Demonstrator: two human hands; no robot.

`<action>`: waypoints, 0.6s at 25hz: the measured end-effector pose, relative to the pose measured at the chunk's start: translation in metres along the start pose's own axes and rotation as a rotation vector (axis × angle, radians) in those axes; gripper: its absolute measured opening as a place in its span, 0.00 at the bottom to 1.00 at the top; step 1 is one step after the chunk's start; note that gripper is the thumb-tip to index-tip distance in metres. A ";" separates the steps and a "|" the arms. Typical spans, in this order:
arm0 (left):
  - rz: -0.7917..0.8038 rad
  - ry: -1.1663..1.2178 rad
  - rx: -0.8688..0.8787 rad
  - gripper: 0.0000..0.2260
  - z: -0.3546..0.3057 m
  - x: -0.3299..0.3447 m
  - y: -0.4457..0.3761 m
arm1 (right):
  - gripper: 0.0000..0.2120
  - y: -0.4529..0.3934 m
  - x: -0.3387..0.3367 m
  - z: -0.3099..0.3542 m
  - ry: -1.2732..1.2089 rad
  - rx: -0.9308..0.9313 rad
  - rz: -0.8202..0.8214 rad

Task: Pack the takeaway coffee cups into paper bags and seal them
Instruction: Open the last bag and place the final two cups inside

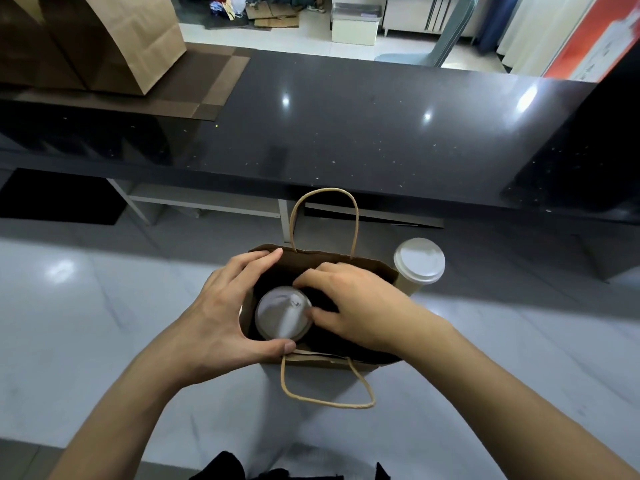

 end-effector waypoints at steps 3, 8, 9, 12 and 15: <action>-0.006 -0.004 0.006 0.50 -0.001 0.000 0.001 | 0.12 0.025 -0.027 -0.019 -0.096 0.054 -0.256; -0.001 -0.021 0.002 0.50 -0.002 0.000 0.003 | 0.03 0.064 -0.055 -0.066 -0.171 0.189 -0.768; -0.002 -0.019 0.003 0.49 -0.002 0.000 0.003 | 0.03 0.068 -0.052 -0.081 -0.163 0.259 -0.811; -0.003 -0.014 -0.002 0.50 -0.003 -0.001 0.004 | 0.09 0.068 -0.026 -0.139 -0.109 0.567 -0.710; -0.012 -0.007 0.001 0.50 -0.003 -0.002 0.005 | 0.29 0.063 0.003 -0.180 -0.031 0.794 -0.418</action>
Point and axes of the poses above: each hand's wrist, its own y-axis away from the middle knuckle, its own x-axis out of the palm, z = x × y, the point moved 7 cm from there along -y, towards the middle knuckle, and after that the axes turned 6 degrees about y, right-handed, at the moved point
